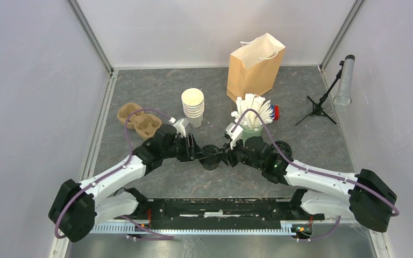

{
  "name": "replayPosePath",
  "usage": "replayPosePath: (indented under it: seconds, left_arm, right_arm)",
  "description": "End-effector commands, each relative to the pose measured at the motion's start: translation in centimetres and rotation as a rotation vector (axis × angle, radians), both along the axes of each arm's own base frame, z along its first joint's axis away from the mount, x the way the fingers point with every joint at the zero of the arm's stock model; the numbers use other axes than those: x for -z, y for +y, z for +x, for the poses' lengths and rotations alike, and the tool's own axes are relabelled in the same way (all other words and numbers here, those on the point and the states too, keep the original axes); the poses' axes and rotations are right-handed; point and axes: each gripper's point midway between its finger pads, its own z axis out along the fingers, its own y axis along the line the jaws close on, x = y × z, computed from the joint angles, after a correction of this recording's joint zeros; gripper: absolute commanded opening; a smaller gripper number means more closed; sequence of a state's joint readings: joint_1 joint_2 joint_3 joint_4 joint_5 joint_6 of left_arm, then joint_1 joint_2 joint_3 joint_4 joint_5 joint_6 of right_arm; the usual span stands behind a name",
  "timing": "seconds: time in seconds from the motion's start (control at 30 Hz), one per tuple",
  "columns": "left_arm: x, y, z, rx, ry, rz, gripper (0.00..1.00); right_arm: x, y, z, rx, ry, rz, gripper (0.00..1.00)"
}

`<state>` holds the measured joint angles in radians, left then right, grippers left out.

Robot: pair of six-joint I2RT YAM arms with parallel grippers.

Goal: Pack the takeout coffee

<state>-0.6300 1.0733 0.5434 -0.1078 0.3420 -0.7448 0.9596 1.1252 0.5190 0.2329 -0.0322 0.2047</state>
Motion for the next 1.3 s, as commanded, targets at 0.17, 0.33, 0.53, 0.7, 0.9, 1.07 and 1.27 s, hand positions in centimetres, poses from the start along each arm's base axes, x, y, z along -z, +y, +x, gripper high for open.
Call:
replayPosePath:
  seconds: [0.17,0.33,0.53,0.7,0.9,1.07,1.27]
  left_arm:
    - [2.8,2.1,0.4,-0.042,-0.015,0.147,0.50]
    - [3.2,2.5,0.2,-0.047,-0.007,0.159,0.49]
    - [3.5,2.6,0.2,-0.050,-0.001,0.167,0.48]
    - [3.1,2.4,0.2,-0.047,-0.001,0.165,0.48]
    - [3.3,2.6,0.2,-0.039,0.011,0.193,0.48]
    - [3.2,2.3,0.4,-0.030,0.016,0.193,0.47]
    - [3.2,2.0,0.5,-0.023,0.017,0.196,0.47]
  right_arm:
    - [8.1,-3.7,-2.6,0.010,0.160,-0.172,0.32]
    - [10.2,-4.8,-3.4,0.023,0.191,-0.191,0.32]
    - [12.4,-6.1,-4.4,0.041,0.228,-0.208,0.31]
    - [10.7,-4.6,-4.0,0.004,0.215,-0.170,0.32]
    - [5.0,-1.8,-2.1,-0.020,0.143,-0.084,0.37]
    - [1.9,-1.1,-0.4,-0.007,0.109,-0.051,0.39]
    - [-0.7,-1.3,0.5,0.008,0.085,-0.001,0.44]
